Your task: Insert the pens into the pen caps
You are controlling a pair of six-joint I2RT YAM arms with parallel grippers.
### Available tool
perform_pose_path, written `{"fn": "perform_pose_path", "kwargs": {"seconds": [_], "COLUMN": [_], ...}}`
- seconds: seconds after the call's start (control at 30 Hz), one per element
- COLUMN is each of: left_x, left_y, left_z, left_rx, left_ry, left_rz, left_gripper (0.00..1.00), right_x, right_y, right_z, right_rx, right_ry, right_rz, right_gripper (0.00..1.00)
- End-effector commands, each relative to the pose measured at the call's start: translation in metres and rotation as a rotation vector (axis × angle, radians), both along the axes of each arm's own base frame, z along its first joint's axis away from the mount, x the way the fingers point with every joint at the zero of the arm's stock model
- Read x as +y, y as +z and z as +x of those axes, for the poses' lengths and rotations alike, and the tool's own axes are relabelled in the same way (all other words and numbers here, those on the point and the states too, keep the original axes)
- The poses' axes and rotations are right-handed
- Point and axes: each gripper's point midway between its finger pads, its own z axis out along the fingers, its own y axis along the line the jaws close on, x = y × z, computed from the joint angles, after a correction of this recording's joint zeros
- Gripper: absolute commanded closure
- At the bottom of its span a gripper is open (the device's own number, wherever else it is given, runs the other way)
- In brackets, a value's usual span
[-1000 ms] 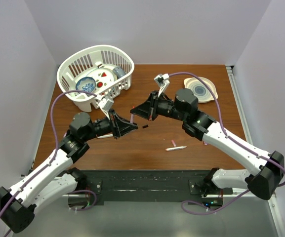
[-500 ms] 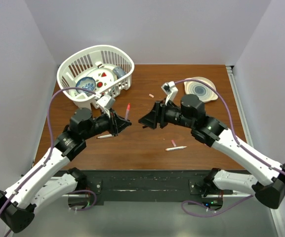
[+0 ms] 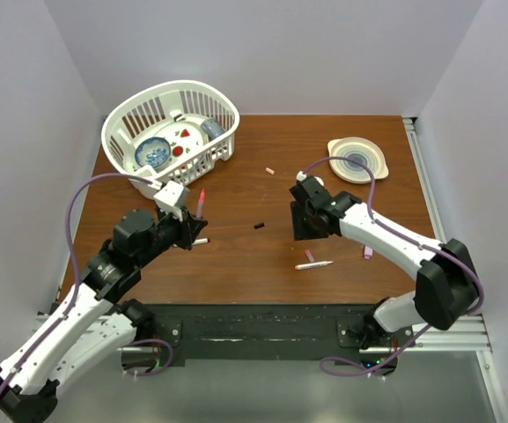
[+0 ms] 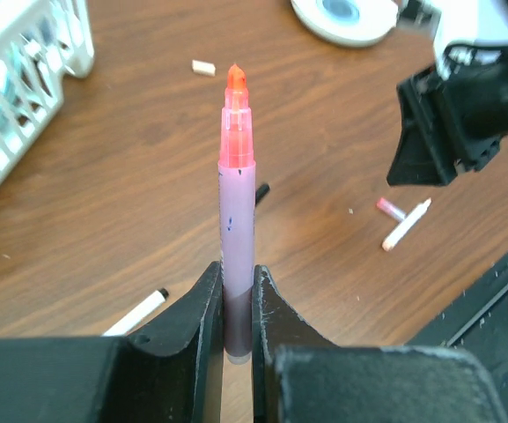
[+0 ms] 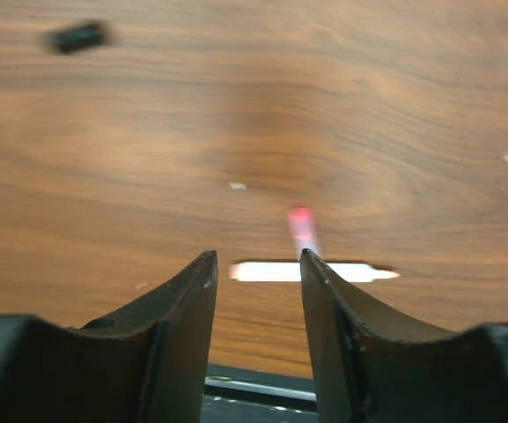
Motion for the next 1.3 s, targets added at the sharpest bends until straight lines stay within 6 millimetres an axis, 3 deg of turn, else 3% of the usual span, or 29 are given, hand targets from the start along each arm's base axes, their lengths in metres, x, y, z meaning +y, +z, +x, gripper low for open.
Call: {"fn": "perform_pose_path", "kwargs": {"seconds": [0.0, 0.27, 0.43, 0.53, 0.57, 0.63, 0.87, 1.0, 1.13, 1.27], "left_x": [0.011, 0.008, 0.009, 0.009, 0.009, 0.009, 0.009, 0.009, 0.010, 0.010], "left_y": [0.016, 0.016, 0.017, 0.017, 0.016, 0.017, 0.016, 0.017, 0.018, 0.019], "left_z": [0.004, 0.003, 0.002, 0.001, 0.002, 0.002, 0.001, 0.001, 0.001, 0.000], "left_rx": [-0.091, -0.089, -0.093, -0.091, -0.091, -0.092, -0.089, -0.094, -0.098, -0.102], "left_ry": [0.045, 0.028, 0.028, 0.027, 0.027, 0.028, 0.028, 0.028, 0.029, 0.028], "left_rz": [0.001, 0.000, -0.003, -0.005, -0.005, -0.007, -0.005, -0.009, -0.011, -0.014], "left_gripper": [1.00, 1.00, 1.00, 1.00, 1.00, 1.00, 1.00, 1.00, 1.00, 1.00], "right_x": [-0.027, -0.029, -0.028, -0.039, -0.046, -0.051, -0.039, -0.032, -0.037, -0.029], "right_y": [-0.008, -0.032, -0.028, -0.031, -0.030, -0.028, -0.030, -0.036, -0.044, -0.049], "right_z": [0.001, -0.007, 0.000, -0.002, -0.001, 0.000, -0.007, -0.008, -0.018, -0.012], "right_rx": [0.028, 0.098, 0.066, 0.096, 0.109, 0.132, 0.218, 0.290, 0.347, 0.363], "right_ry": [-0.055, -0.075, -0.183, -0.376, -0.489, -0.563, -0.888, -1.000, -1.126, -1.126], "right_rz": [-0.057, -0.078, -0.040, -0.026, -0.020, -0.031, 0.227, 0.333, 0.297, 0.332], "right_gripper": [0.56, 0.56, 0.57, 0.56, 0.62, 0.63, 0.57, 0.51, 0.52, 0.52]}}
